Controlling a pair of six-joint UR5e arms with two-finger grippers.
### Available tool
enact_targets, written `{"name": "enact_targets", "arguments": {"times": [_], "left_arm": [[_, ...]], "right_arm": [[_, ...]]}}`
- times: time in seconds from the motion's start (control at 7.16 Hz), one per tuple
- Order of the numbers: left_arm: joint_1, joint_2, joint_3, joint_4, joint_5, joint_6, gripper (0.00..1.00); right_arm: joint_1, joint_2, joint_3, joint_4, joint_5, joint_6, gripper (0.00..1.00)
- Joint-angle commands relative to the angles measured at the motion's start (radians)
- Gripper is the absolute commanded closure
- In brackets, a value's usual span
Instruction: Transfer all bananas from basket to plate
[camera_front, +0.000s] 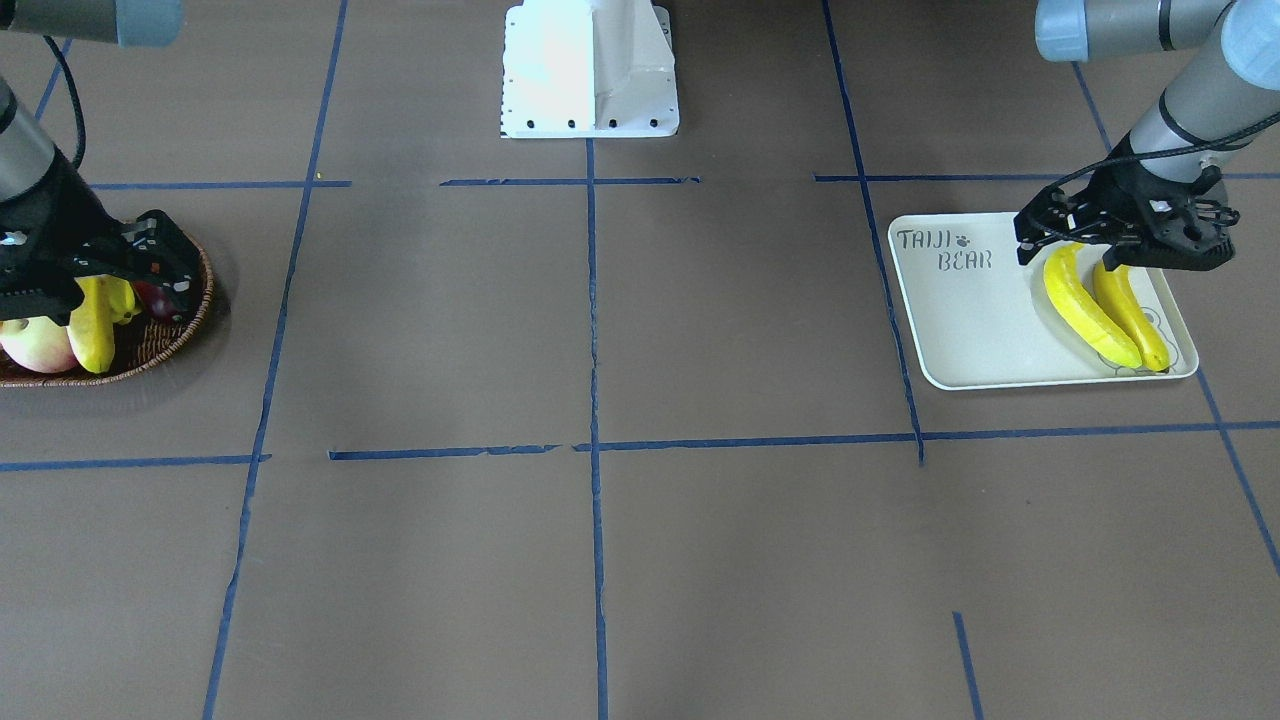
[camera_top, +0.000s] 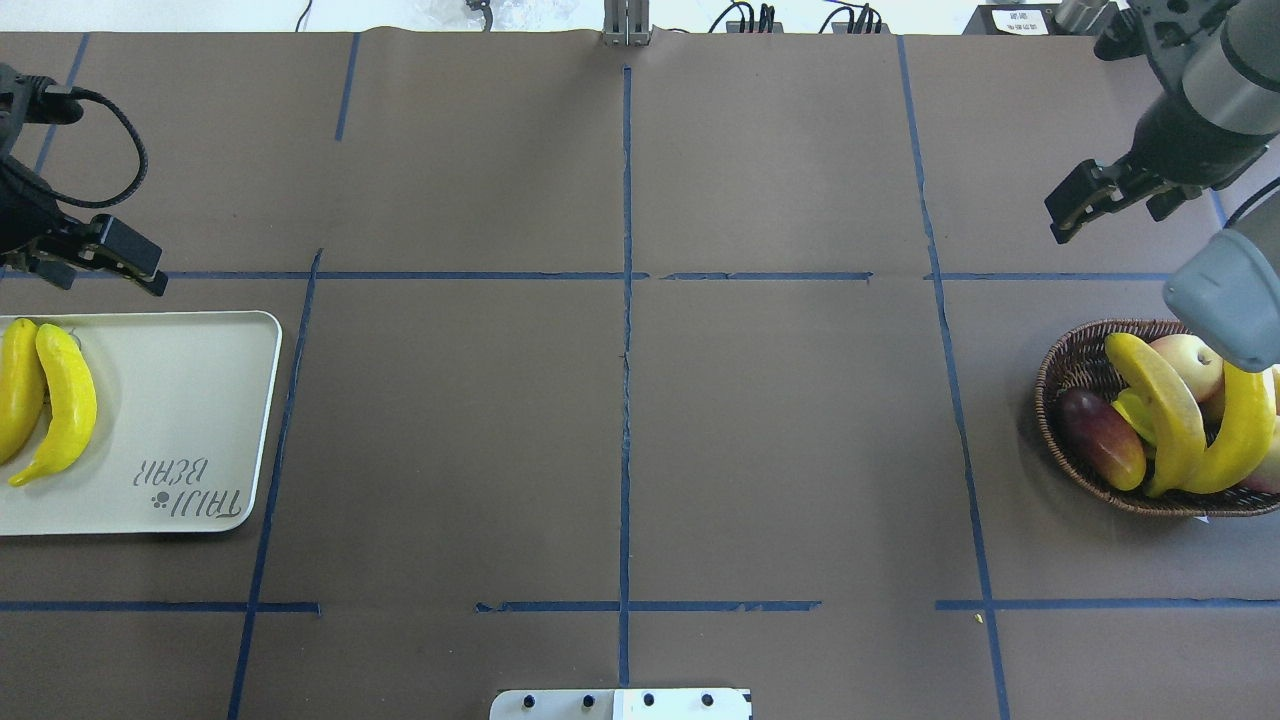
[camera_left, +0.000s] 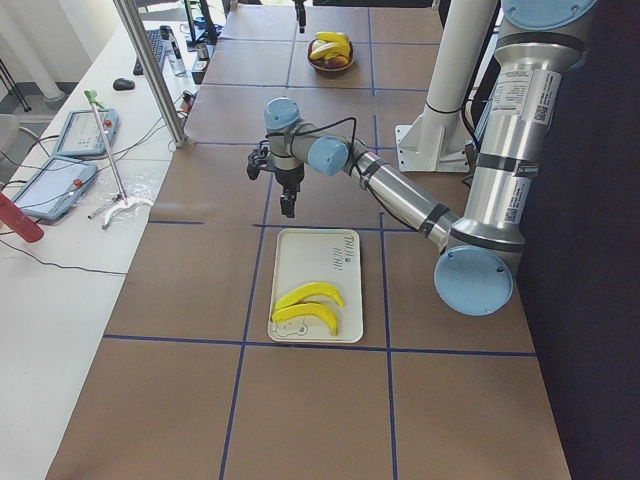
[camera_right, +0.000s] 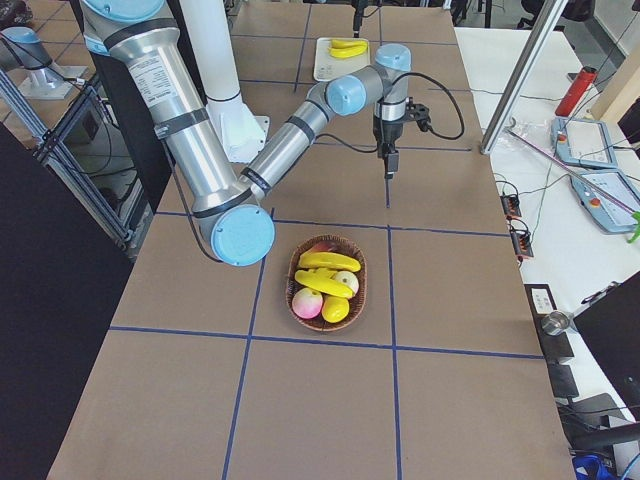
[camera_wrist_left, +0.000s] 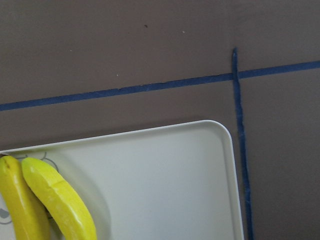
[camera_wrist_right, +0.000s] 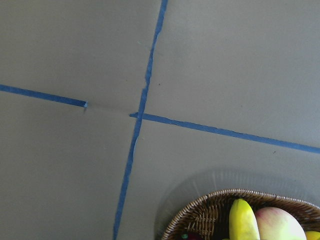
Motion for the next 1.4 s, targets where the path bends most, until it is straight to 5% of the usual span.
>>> {"name": "enact_targets", "arguments": {"times": [0.0, 0.28, 0.56, 0.7, 1.26], "left_arm": [[0.012, -0.146, 0.042, 0.081, -0.008, -0.034, 0.00], [0.084, -0.171, 0.045, 0.091, 0.021, -0.078, 0.00], [0.086, -0.178, 0.043, 0.092, 0.036, -0.080, 0.00], [0.086, -0.178, 0.043, 0.091, 0.036, -0.079, 0.00], [0.088, -0.175, 0.042, 0.091, 0.039, -0.079, 0.00]], "right_arm": [[0.004, -0.188, 0.014, 0.201, 0.007, 0.006, 0.00], [0.003, -0.356, 0.013, 0.373, 0.000, 0.022, 0.00], [-0.058, -0.415, 0.010, 0.469, -0.018, 0.137, 0.00], [-0.124, -0.435, 0.008, 0.477, -0.081, 0.160, 0.01], [-0.187, -0.459, -0.009, 0.477, -0.095, 0.202, 0.09]]}}
